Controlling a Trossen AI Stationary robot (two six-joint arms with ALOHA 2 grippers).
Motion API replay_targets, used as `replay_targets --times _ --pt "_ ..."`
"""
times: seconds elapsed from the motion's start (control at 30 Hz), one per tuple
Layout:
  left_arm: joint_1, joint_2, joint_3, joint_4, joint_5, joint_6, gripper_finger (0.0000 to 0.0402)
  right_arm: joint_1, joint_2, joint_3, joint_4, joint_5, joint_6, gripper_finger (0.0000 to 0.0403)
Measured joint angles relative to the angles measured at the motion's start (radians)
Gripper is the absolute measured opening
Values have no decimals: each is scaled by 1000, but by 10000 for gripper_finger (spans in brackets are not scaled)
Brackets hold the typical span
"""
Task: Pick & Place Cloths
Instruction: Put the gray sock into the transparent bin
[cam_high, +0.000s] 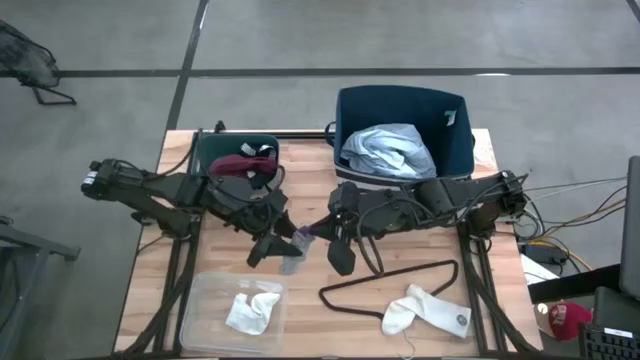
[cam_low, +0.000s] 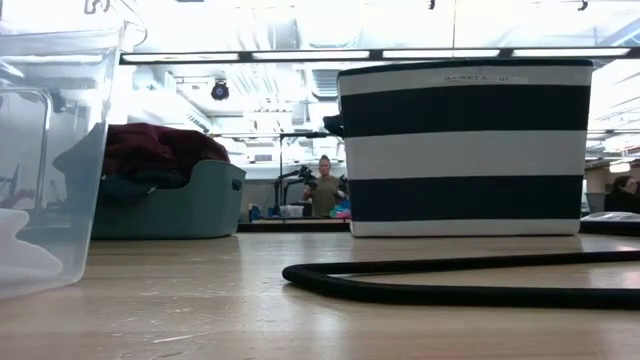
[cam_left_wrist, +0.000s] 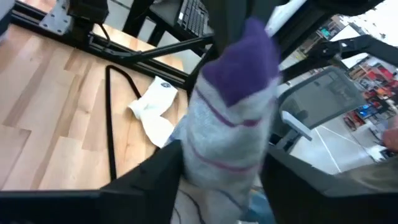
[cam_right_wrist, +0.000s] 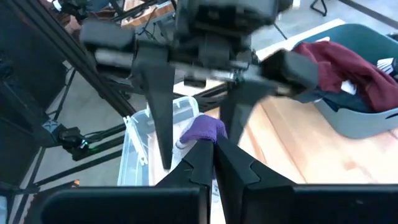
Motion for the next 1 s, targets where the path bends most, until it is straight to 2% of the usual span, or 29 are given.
replay_targets --times 0.1,0.3,0.37,0.47,0.63,0.83,1.0 --pt "-1 -16 0 -22 19 -5 162 0 1 -2 3 -2 1 8" --pt "-1 -20 0 -23 47 -2 36 -1 1 -3 54 -2 -10 8" --pt "-1 -20 0 -35 59 -4 14 0 1 -3 66 -3 -21 8" --pt "0 -22 0 -48 100 -29 20 0 1 -3 51 -8 -22 8" --pt "-12 -26 0 -78 215 -101 23 2 1 -5 -25 -104 4 16" --pt "-63 -26 -1 -209 400 -212 14 19 1 -37 -172 -131 72 69" --pt "-142 -25 -3 -390 403 -290 24 37 1 -113 -296 -134 131 114"
